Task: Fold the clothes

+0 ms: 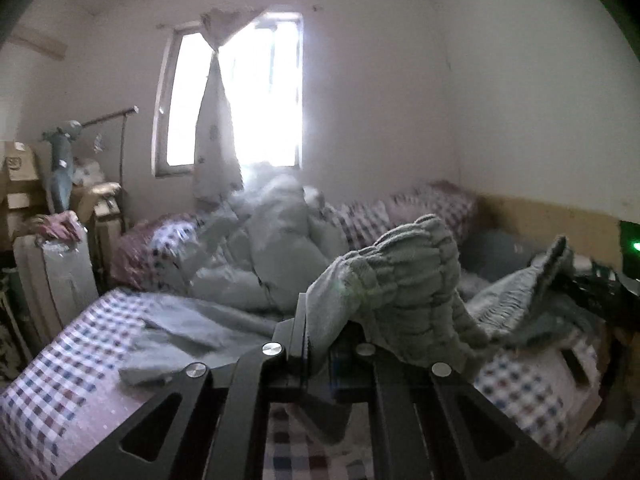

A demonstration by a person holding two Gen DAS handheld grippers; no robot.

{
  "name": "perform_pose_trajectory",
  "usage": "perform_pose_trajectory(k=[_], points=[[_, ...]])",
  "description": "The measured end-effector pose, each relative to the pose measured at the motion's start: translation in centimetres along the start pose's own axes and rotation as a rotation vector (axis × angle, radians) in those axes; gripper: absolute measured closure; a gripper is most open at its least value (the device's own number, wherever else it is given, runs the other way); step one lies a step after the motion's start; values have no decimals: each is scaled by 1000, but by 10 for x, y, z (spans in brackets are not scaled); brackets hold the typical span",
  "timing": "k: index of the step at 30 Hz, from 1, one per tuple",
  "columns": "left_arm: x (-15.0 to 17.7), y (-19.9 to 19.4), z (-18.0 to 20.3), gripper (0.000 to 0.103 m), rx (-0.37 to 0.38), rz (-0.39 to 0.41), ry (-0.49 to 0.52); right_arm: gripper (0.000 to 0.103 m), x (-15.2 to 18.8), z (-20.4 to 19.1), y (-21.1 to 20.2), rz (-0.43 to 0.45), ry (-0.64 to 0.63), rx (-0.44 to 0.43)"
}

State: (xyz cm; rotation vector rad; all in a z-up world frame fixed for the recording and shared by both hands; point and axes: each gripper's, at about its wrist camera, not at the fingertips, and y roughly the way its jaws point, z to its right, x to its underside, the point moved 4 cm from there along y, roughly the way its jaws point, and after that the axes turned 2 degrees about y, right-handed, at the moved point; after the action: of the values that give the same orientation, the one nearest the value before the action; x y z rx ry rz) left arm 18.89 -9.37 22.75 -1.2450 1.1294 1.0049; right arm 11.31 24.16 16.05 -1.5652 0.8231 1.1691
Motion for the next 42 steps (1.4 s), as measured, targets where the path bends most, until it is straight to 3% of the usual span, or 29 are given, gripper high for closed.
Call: perform_pose_trajectory(k=[8, 13, 20, 31, 39, 42], points=[[-106, -58, -27, 98, 14, 176, -95, 97, -101, -40, -77, 177, -85, -25], [-182, -103, -36, 98, 72, 270, -128, 97, -173, -54, -129, 292, -102, -40], [-280, -149, -20, 98, 258, 332, -171, 97, -280, -46, -189, 410, -102, 1], [-391, -190, 75, 99, 541, 378, -146, 97, -439, -12, -271, 483, -217, 252], [-470, -192, 127, 99, 713, 418, -219, 97, -554, 4, -321, 481, -345, 495], [-482, -183, 128, 99, 746, 418, -266, 97, -594, 7, -329, 477, -394, 597]])
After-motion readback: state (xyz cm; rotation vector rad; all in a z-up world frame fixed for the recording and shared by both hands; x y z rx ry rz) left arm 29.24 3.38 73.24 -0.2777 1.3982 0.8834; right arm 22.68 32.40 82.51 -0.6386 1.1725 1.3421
